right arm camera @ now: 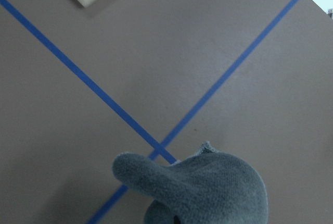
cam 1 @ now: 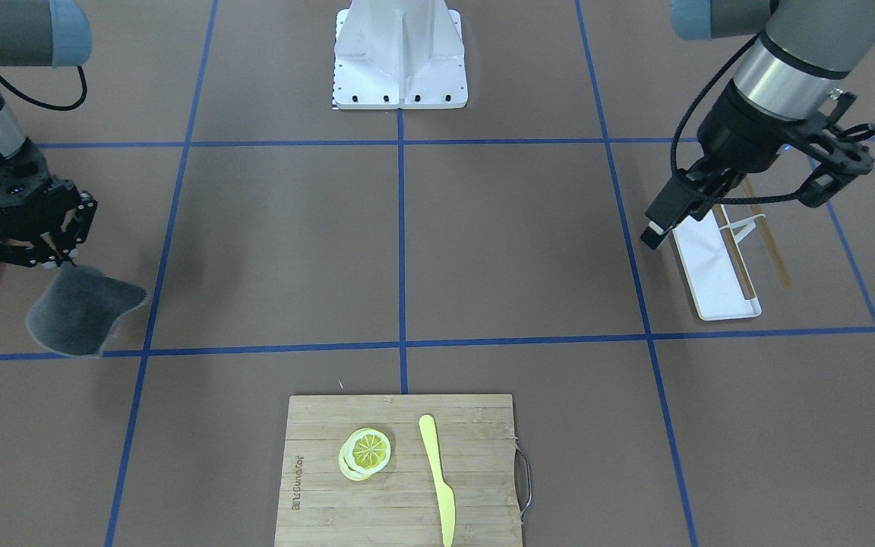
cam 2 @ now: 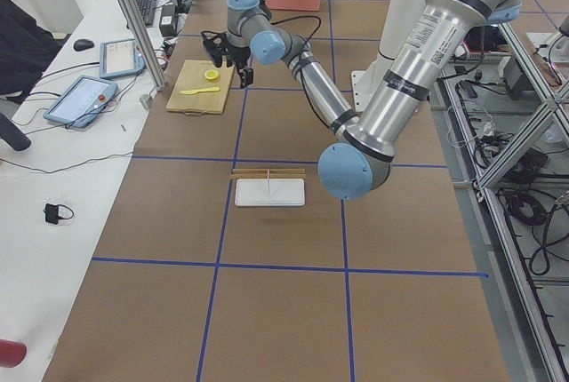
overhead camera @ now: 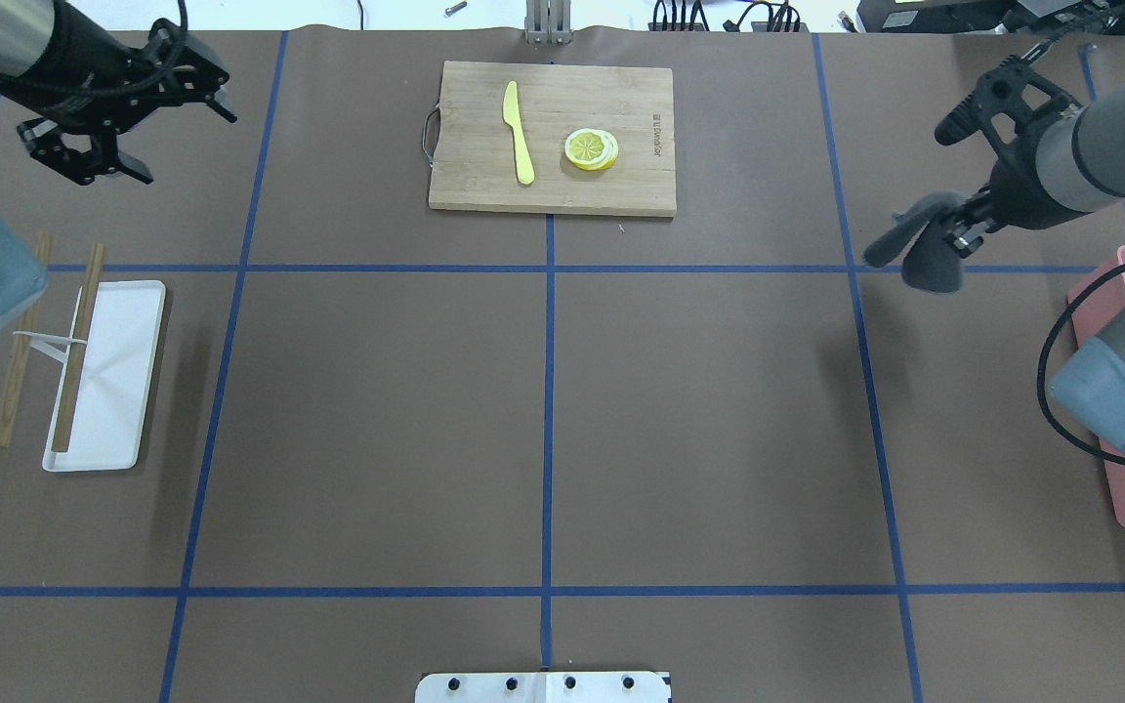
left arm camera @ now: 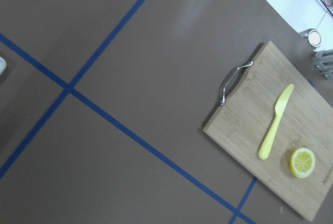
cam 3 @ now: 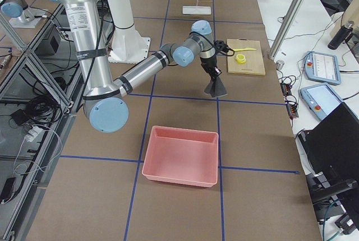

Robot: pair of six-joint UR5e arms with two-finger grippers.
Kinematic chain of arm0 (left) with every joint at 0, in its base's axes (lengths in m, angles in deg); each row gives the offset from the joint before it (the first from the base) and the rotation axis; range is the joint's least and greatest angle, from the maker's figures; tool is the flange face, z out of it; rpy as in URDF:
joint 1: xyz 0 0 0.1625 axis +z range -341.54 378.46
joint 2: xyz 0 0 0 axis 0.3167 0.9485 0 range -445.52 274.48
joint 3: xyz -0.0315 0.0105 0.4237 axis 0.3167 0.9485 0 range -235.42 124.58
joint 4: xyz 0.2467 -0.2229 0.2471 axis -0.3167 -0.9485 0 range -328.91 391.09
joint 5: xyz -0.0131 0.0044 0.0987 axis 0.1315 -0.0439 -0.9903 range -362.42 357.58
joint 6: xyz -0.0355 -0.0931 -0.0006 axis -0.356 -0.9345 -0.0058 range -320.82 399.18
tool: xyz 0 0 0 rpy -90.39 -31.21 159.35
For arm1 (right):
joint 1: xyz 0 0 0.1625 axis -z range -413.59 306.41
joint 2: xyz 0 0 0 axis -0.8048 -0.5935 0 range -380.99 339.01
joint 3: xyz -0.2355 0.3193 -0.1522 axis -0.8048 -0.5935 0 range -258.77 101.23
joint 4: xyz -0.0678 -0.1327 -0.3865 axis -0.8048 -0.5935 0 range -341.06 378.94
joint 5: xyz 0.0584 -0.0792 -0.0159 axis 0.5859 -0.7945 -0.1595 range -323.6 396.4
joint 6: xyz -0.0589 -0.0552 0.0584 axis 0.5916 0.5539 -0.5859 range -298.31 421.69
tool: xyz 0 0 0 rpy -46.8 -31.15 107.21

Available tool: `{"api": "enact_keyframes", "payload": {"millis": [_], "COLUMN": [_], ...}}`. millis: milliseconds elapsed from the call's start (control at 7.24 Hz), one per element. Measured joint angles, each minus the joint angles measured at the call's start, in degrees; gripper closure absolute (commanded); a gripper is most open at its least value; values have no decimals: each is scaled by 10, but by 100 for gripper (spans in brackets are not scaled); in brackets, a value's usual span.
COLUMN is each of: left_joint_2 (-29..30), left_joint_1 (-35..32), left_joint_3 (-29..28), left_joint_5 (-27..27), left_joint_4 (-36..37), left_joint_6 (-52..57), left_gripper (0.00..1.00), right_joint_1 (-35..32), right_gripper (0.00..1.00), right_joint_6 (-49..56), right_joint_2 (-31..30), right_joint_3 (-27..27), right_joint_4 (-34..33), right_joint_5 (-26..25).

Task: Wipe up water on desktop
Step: 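Carry the cloth with the right gripper toward the pink bin while the left arm withdraws, then lower the cloth onto the table and slide it away from the robot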

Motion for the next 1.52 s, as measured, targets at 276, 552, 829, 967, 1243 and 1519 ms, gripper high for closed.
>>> {"api": "enact_keyframes", "payload": {"millis": [276,552,829,967,1243,1519], "left_joint_2": [-46,-63,-77,-85,-91,-91], "left_joint_1": [-2,-4,-5,-7,-14,-17], "left_joint_3": [25,25,24,24,23,17], "left_joint_5": [-40,-46,-48,-48,-49,-57], "left_joint_4": [2,2,3,3,3,3], "left_joint_6": [83,100,126,151,174,178], "left_gripper": [2,2,2,2,2,2], "right_joint_1": [-4,28,69,85,121,166], "right_gripper": [100,100,100,100,100,100], "right_joint_6": [81,97,95,90,66,-11], "right_joint_2": [-29,-32,-30,-31,-31,-27], "right_joint_3": [-9,-38,-63,-67,-64,-42], "right_joint_4": [-11,-15,-17,-18,-18,-17], "right_joint_5": [-53,-90,-104,-89,-34,13]}}
